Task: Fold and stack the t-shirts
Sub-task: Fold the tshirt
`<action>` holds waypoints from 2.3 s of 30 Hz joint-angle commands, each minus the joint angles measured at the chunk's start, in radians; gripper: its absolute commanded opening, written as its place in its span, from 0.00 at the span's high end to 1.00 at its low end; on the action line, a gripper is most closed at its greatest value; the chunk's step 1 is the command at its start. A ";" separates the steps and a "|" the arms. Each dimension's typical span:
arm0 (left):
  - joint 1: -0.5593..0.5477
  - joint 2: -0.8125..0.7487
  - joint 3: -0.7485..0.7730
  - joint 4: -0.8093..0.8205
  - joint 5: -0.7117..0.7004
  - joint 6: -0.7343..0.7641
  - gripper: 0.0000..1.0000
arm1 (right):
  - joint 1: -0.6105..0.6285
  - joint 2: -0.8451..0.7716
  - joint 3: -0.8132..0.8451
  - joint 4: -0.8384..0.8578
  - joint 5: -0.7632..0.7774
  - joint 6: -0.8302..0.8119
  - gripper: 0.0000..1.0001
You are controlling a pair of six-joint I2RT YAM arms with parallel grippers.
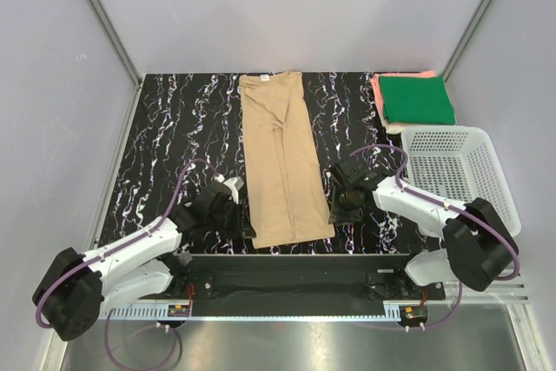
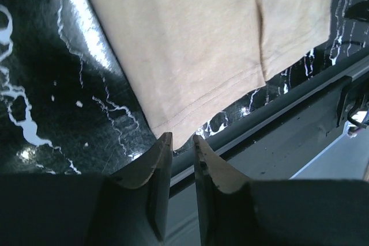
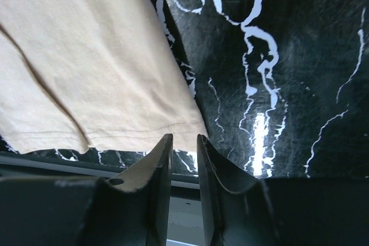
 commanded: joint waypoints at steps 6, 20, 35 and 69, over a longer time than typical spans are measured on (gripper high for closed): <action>-0.004 -0.051 -0.071 0.002 -0.051 -0.117 0.70 | -0.052 0.007 -0.009 0.001 -0.059 -0.066 0.70; -0.010 -0.051 -0.138 0.100 -0.013 -0.163 0.67 | -0.054 0.007 -0.131 0.104 -0.125 0.025 0.66; -0.022 0.021 -0.106 0.097 0.007 -0.132 0.70 | -0.054 -0.007 -0.156 0.115 -0.118 0.034 0.79; -0.027 -0.218 -0.114 0.051 -0.086 -0.195 0.65 | -0.054 -0.017 -0.158 0.146 -0.106 0.048 1.00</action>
